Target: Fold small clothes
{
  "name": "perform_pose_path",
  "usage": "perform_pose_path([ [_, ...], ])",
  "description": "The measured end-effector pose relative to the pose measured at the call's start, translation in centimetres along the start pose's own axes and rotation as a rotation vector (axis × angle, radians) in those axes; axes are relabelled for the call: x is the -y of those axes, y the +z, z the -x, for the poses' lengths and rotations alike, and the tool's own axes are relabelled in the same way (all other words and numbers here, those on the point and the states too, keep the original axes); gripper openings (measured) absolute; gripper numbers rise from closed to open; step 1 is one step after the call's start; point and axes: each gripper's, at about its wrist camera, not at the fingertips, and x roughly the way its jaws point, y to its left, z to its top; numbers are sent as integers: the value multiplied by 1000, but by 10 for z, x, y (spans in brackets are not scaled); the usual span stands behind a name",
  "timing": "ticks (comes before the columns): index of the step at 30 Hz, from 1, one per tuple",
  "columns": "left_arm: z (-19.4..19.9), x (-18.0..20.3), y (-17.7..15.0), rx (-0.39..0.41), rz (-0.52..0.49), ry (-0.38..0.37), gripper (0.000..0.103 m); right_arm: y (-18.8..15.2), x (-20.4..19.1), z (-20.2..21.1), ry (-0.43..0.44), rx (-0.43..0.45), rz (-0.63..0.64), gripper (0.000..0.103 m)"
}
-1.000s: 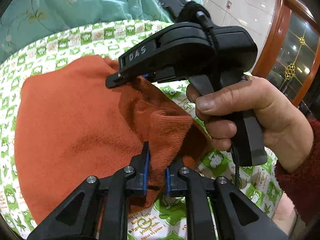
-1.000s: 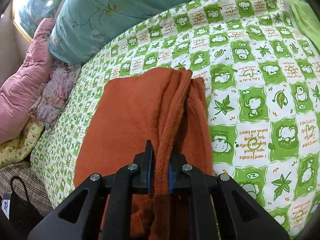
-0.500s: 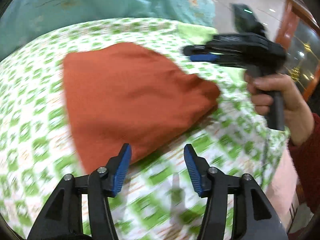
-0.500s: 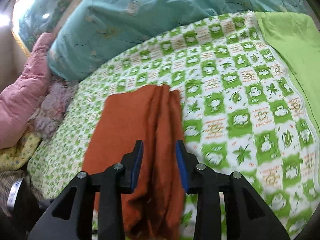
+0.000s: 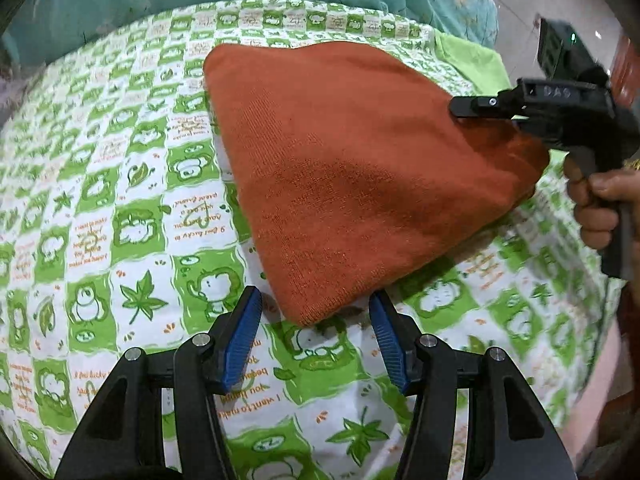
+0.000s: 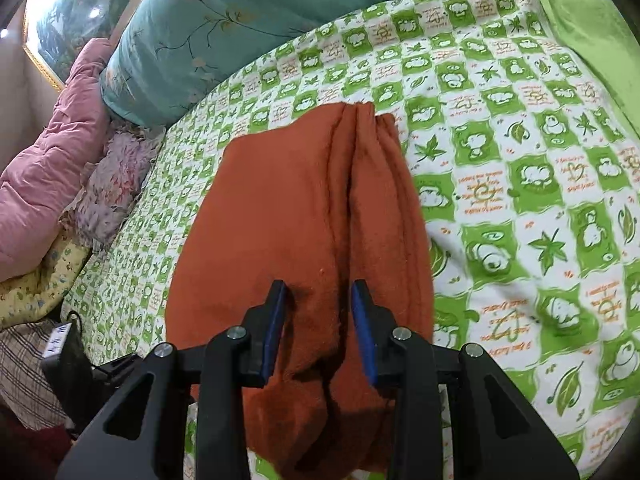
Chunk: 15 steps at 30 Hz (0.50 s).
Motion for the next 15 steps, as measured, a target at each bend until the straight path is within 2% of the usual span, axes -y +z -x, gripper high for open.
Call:
perform_pose_path([
  [2,-1,-2,2,12,13,19,47,-2,-2,-1,4,-5,6,35],
  [3,1,-5,3,20,30,12,38,-3,-3,-2,5,-8,7,35],
  [4,3,-8,4,24,46,-8,34,-3,-3,-4,6,-8,7,35],
  [7,10,-17,7,45,88,-50,33,0,-1,-8,33,-3,-24,35],
  [8,11,-18,7,50,91,-49,30,3,1,-10,42,-2,-31,35],
  [9,11,-17,8,50,88,-49,19,4,1,-12,46,0,-35,35],
  [10,11,-16,8,51,85,-45,14,6,0,-15,49,1,-36,35],
  [12,11,-13,9,52,81,-30,11,10,-1,-16,38,8,-43,14],
  [15,14,-11,11,51,75,-19,9,19,-8,9,62,89,-41,11],
])
